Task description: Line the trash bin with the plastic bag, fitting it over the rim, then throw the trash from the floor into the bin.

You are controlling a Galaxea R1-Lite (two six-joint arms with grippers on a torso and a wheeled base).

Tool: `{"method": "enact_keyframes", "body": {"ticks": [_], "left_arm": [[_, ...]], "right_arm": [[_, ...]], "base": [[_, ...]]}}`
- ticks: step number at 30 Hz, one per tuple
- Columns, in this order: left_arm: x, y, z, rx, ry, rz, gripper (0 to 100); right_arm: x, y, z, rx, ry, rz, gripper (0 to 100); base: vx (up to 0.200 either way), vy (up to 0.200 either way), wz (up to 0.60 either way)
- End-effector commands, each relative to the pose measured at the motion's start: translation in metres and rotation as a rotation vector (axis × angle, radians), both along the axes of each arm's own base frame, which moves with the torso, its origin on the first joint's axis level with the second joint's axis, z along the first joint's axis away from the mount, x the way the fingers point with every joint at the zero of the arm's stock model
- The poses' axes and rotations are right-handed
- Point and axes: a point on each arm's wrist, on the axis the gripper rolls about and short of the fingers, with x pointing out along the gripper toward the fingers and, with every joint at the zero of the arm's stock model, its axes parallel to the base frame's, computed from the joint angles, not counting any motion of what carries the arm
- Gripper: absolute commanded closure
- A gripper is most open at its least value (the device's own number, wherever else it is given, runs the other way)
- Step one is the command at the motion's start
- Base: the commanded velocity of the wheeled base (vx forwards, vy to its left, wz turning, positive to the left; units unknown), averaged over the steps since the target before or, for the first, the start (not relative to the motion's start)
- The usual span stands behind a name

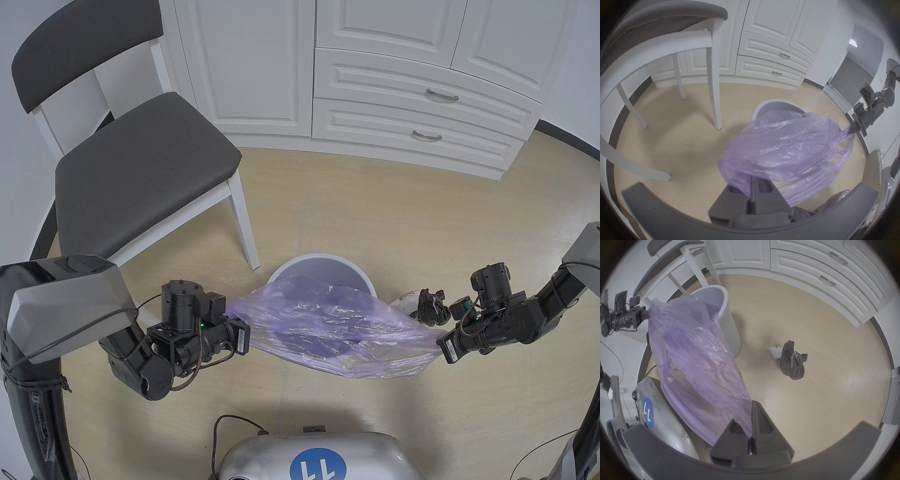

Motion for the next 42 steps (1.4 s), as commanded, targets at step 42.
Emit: {"method": "enact_keyframes", "body": {"ticks": [42], "left_arm": [[0.018, -0.002, -0.018, 0.017, 0.022, 0.088, 100]], "right_arm": [[0.007, 0.024, -0.034, 0.011, -0.177, -0.028, 100]], "base": [[0.000, 0.000, 0.00]]}}
